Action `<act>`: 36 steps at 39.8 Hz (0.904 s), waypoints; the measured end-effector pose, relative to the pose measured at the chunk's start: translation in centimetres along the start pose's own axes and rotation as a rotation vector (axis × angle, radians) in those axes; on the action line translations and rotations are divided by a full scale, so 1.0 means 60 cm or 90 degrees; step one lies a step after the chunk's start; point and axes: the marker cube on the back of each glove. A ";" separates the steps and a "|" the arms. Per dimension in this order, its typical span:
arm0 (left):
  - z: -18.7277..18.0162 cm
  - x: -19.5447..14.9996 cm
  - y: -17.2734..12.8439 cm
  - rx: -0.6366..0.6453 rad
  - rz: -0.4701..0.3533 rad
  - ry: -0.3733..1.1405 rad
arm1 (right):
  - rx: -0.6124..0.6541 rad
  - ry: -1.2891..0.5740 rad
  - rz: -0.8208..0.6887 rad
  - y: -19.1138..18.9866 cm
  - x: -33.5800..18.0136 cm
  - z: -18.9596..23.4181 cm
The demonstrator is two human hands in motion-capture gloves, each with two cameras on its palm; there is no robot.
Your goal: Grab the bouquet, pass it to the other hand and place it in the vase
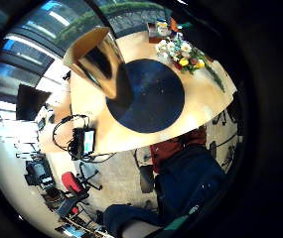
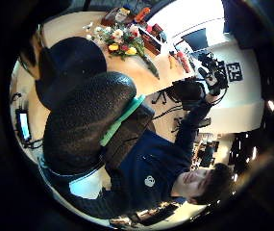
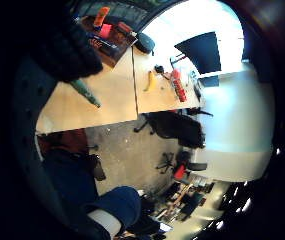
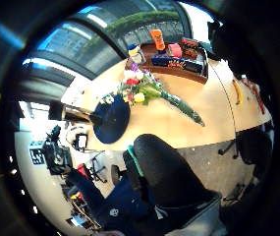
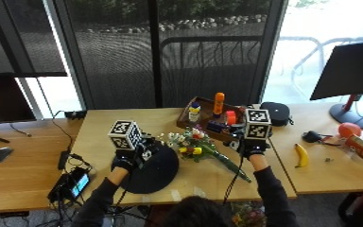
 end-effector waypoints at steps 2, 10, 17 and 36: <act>-0.001 0.001 0.001 0.006 0.000 0.003 | -0.005 -0.035 0.024 -0.009 0.008 0.009; 0.006 0.007 0.006 -0.012 0.006 -0.017 | -0.058 -0.126 0.129 -0.059 0.047 0.079; 0.011 0.012 0.005 -0.023 0.002 -0.030 | -0.064 -0.177 0.118 -0.024 0.036 0.083; 0.033 0.015 -0.003 -0.049 0.000 -0.050 | -0.420 -0.205 0.235 -0.117 0.041 0.372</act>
